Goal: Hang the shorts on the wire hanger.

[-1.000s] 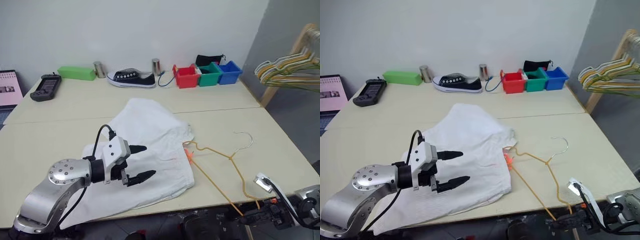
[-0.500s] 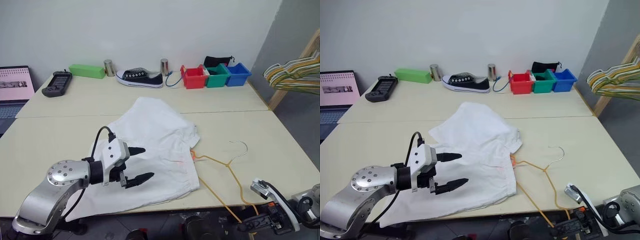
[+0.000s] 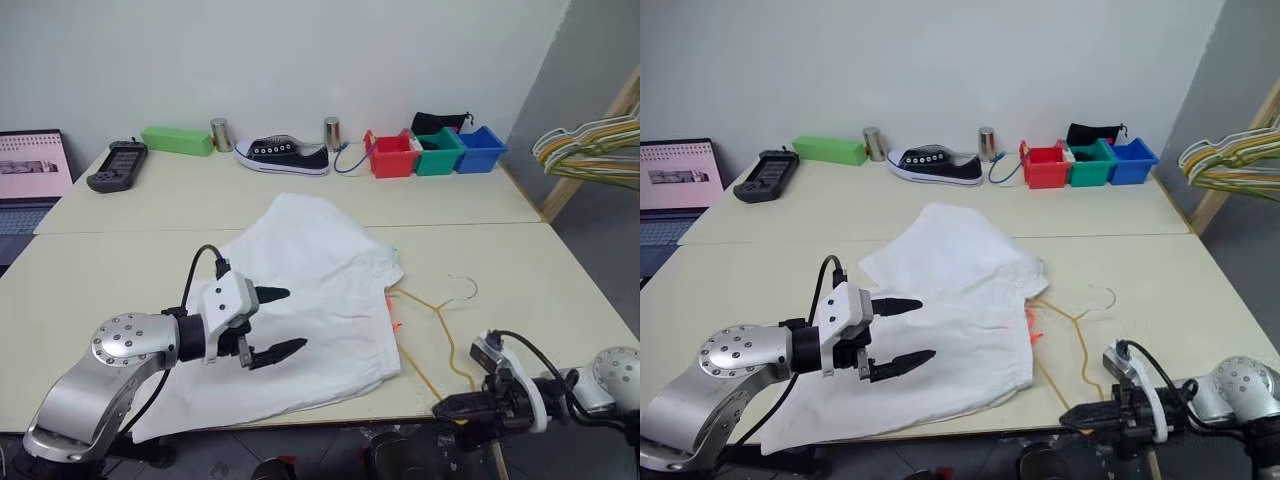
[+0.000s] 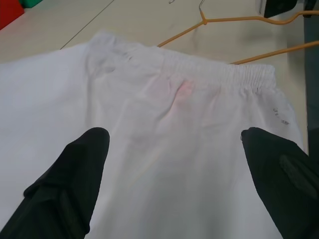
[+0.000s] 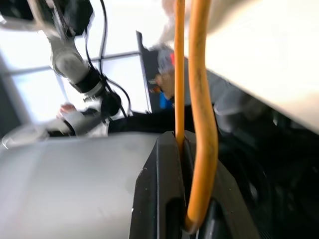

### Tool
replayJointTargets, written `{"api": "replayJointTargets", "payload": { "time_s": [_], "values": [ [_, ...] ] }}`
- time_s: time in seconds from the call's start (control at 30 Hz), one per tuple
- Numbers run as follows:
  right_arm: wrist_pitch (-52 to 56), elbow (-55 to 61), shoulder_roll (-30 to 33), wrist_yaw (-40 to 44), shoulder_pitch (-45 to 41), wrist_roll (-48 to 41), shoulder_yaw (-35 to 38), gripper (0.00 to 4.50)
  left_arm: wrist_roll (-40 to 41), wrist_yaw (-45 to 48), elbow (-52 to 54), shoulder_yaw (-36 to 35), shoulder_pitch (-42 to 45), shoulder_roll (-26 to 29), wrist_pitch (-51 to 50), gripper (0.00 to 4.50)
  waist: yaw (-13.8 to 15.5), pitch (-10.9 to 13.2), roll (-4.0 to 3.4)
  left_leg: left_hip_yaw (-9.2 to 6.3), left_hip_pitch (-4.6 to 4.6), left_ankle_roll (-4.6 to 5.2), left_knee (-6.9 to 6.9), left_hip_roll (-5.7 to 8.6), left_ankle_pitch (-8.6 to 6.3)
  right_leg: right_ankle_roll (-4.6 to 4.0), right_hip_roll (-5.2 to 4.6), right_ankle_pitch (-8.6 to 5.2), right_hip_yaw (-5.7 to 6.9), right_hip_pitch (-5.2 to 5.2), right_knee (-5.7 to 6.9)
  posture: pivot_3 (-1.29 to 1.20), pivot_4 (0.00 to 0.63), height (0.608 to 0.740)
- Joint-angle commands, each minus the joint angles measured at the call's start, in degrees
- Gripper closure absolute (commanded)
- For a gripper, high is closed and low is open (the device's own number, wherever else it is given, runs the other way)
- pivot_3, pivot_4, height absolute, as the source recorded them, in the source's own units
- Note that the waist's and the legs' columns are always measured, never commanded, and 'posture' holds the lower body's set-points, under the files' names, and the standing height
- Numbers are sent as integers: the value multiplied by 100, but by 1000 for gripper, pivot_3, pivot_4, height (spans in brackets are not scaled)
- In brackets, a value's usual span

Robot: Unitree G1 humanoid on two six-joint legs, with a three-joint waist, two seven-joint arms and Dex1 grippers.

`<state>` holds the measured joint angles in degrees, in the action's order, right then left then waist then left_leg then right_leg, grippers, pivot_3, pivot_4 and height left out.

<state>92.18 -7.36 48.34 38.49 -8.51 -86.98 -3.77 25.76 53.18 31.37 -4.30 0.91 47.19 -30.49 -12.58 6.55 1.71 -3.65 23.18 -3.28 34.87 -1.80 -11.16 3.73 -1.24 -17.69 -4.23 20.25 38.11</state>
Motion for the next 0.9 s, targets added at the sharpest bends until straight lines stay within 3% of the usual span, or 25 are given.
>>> {"api": "replayJointTargets", "payload": {
  "time_s": [0.03,0.33,0.63,0.67,0.73,0.8,0.9],
  "values": [
    [32,47,79,-583,-28,-819,-8,4500,-16,39,52,-46,131,70,145,14,16,0,0,0,1,0,0,0,0,0,0,0,1,0,0,-185,55,740],
    [-429,-788,-621,-1828,-653,-1112,252,4500,-7,80,10,43,260,52,165,14,8,-8,-10,3,-3,1,3,-2,1,0,5,1,-10,-1,1,-190,47,740],
    [-189,-1331,-428,-1523,-1812,-114,557,4500,-35,101,-93,134,414,4,174,14,8,-11,-15,14,0,1,2,-2,1,14,7,9,-23,3,0,-196,41,740],
    [-199,-1036,-260,-1295,-1931,151,469,4500,-26,116,-95,126,420,18,173,14,8,-11,-17,16,0,1,2,-2,1,14,7,9,-25,5,0,-194,40,740],
    [-1351,313,500,-224,-2020,1677,-406,4500,-6,193,-148,58,538,108,186,14,22,-11,-48,24,4,1,2,-2,1,15,7,9,-33,11,0,-193,37,740],
    [-2376,832,898,430,-2278,2962,-1106,4500,0,296,-293,-10,840,232,190,14,48,-19,-68,41,28,1,4,0,1,24,7,13,-52,47,1,-191,33,740],
    [-3554,865,894,730,-2851,4458,-1733,4500,-39,467,-768,-43,1661,448,226,14,41,-28,-60,45,41,1,5,-4,2,33,15,19,-58,83,7,-185,29,740]
  ]
}}
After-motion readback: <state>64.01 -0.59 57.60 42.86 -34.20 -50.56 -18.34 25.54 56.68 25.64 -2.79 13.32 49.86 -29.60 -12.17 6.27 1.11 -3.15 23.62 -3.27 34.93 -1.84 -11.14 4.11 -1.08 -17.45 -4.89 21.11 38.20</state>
